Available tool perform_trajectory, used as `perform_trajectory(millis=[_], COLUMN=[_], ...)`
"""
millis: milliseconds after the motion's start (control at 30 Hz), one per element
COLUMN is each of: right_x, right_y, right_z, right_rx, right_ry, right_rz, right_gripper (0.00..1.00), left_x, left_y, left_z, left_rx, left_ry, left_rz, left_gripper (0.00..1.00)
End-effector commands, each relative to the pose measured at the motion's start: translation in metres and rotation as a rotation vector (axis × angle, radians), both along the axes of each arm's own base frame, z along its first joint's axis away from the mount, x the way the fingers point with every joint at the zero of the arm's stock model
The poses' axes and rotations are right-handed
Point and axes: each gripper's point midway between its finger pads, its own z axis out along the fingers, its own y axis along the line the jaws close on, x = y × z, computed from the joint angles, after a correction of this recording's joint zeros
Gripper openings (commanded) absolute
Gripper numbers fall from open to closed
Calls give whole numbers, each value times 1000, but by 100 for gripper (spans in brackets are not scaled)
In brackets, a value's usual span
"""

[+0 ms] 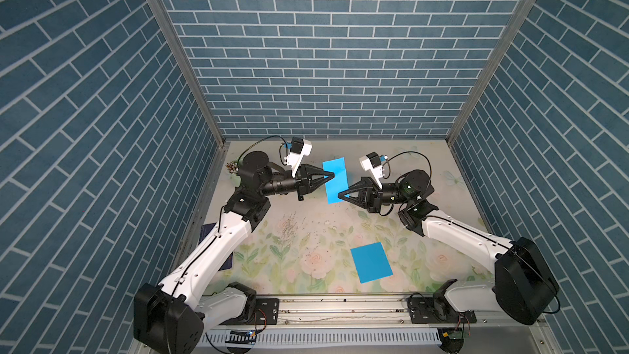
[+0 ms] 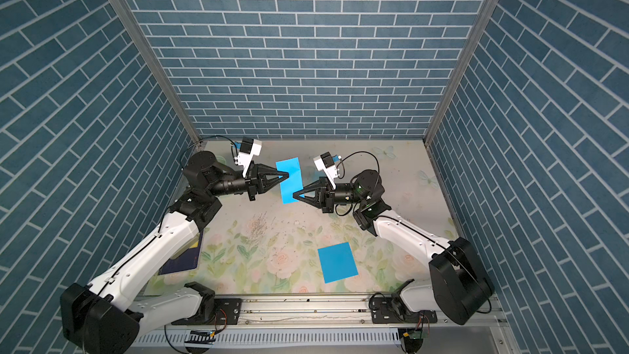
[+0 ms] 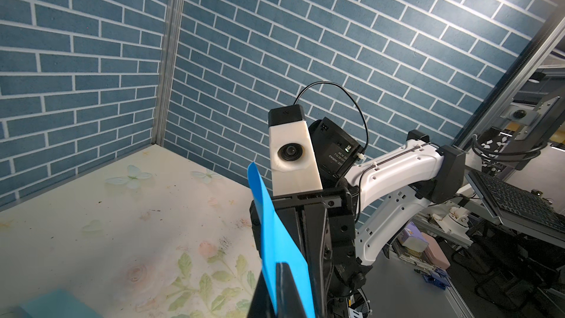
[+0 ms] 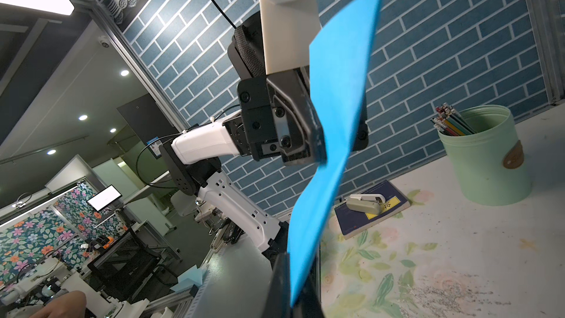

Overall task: Fold the square paper along the opposite sides
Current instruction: Fold the paper.

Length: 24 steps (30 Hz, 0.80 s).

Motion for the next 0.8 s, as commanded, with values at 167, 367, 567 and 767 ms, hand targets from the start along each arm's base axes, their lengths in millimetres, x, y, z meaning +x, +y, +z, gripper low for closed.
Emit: perform_trajectory(millis=[167,367,567,767], right_x=[1,13,21,23], right_y=[0,4,8,10], right_z=[4,13,20,22], right_rx=[12,14,19,22], right_ry=[-23,-22,-22,-21], right_rz=[-4,-19,-16,-15], right_gripper=[22,46,35,22], left_x=[-7,-11,-15,-22], left_y=[3,3,5,4], left_z=[18,12,4,-6], left_rx=[-18,-12,5,3], left_ry=[-54,-43,-39,-16], left_rz=[3,-11,-16,-40], left_gripper=[0,0,0,0])
